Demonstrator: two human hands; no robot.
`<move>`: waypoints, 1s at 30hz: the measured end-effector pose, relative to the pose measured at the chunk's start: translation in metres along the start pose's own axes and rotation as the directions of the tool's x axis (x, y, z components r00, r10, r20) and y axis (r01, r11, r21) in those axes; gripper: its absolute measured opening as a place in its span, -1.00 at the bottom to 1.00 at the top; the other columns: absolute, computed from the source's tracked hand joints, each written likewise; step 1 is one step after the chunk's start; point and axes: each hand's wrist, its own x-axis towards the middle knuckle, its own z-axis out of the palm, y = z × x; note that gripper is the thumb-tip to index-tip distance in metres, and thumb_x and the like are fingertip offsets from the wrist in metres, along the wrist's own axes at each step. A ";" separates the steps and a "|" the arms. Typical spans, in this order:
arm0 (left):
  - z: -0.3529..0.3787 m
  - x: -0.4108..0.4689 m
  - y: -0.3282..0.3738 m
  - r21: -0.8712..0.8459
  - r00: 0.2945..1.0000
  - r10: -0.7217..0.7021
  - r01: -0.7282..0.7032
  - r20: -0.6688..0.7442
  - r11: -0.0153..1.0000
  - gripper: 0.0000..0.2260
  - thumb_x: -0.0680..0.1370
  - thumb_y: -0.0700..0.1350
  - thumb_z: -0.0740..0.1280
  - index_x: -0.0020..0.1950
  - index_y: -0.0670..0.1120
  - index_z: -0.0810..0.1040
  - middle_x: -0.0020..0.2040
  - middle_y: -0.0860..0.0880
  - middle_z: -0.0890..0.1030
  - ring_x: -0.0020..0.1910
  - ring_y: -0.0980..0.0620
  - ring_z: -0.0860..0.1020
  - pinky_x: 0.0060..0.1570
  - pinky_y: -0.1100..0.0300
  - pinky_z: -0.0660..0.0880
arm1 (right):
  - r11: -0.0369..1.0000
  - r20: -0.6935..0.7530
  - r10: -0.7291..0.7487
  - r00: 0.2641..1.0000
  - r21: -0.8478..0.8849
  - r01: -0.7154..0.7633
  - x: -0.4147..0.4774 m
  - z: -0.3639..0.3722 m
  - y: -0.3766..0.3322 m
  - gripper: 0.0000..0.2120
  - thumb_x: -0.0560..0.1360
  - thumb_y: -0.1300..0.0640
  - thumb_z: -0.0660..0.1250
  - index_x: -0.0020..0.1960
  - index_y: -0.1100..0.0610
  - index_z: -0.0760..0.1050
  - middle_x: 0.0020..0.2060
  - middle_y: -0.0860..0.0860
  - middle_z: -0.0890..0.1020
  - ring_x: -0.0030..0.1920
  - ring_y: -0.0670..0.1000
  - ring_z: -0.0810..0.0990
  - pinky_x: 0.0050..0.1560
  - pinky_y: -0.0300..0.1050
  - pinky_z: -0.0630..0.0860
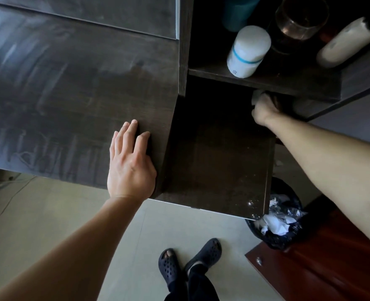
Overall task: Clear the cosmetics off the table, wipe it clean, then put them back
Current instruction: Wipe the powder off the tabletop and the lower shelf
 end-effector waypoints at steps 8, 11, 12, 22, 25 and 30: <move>-0.001 0.001 0.001 0.022 1.000 0.005 -0.006 0.017 1.000 -0.64 0.46 -0.33 0.15 0.22 -0.29 0.51 0.38 -0.30 0.39 0.42 -0.28 0.28 0.45 -0.15 0.14 | 0.944 0.141 -0.178 0.974 -0.255 0.209 -0.102 0.024 0.027 -0.64 0.57 0.23 0.09 0.35 0.11 0.37 0.27 0.18 0.46 0.12 0.17 0.49 0.08 -0.02 0.42; -0.002 0.001 0.001 0.021 1.000 0.004 -0.005 0.011 1.000 -0.64 0.45 -0.33 0.14 0.22 -0.29 0.51 0.37 -0.31 0.39 0.41 -0.29 0.28 0.44 -0.15 0.14 | 0.914 0.224 -0.343 0.912 -0.146 0.380 -0.153 0.028 0.059 -0.66 0.45 0.38 0.23 0.18 0.21 0.55 0.15 0.16 0.57 0.11 0.21 0.56 0.09 0.03 0.51; -0.002 0.001 0.002 0.020 1.000 0.005 -0.005 0.005 1.000 -0.63 0.45 -0.33 0.13 0.21 -0.30 0.51 0.37 -0.31 0.39 0.41 -0.29 0.29 0.43 -0.16 0.15 | 0.935 0.241 -0.333 0.911 -0.041 0.353 -0.154 0.026 0.065 -0.69 0.42 0.40 0.25 0.10 0.21 0.61 0.05 0.15 0.63 0.03 0.19 0.61 -0.01 -0.01 0.53; 0.000 0.000 0.003 0.028 1.000 -0.010 0.010 0.004 1.000 -0.62 0.47 -0.30 0.08 0.22 -0.28 0.51 0.38 -0.28 0.40 0.41 -0.27 0.29 0.43 -0.15 0.17 | 0.993 0.031 -0.120 0.992 0.000 0.120 -0.038 0.009 0.008 -0.79 0.49 0.26 0.27 0.11 0.18 0.51 0.18 0.21 0.46 0.14 0.24 0.47 0.04 -0.03 0.45; -0.001 0.001 0.003 0.037 1.000 -0.008 0.008 0.004 0.999 -0.63 0.48 -0.30 0.10 0.23 -0.27 0.50 0.38 -0.27 0.39 0.42 -0.26 0.28 0.44 -0.14 0.16 | 0.991 -0.069 -0.135 0.988 -0.028 0.134 -0.041 0.020 0.012 -0.77 0.53 0.21 0.17 0.16 0.19 0.47 0.15 0.20 0.44 0.13 0.26 0.47 -0.02 0.00 0.45; -0.001 0.001 0.003 0.044 1.000 -0.003 0.002 0.013 0.999 -0.64 0.48 -0.30 0.11 0.23 -0.27 0.51 0.38 -0.28 0.40 0.42 -0.27 0.29 0.45 -0.13 0.15 | 0.965 -0.010 -0.250 0.968 0.082 0.250 -0.110 0.040 0.032 -0.80 0.53 0.11 0.27 0.10 0.16 0.56 0.04 0.19 0.46 -0.02 0.23 0.50 -0.10 -0.07 0.41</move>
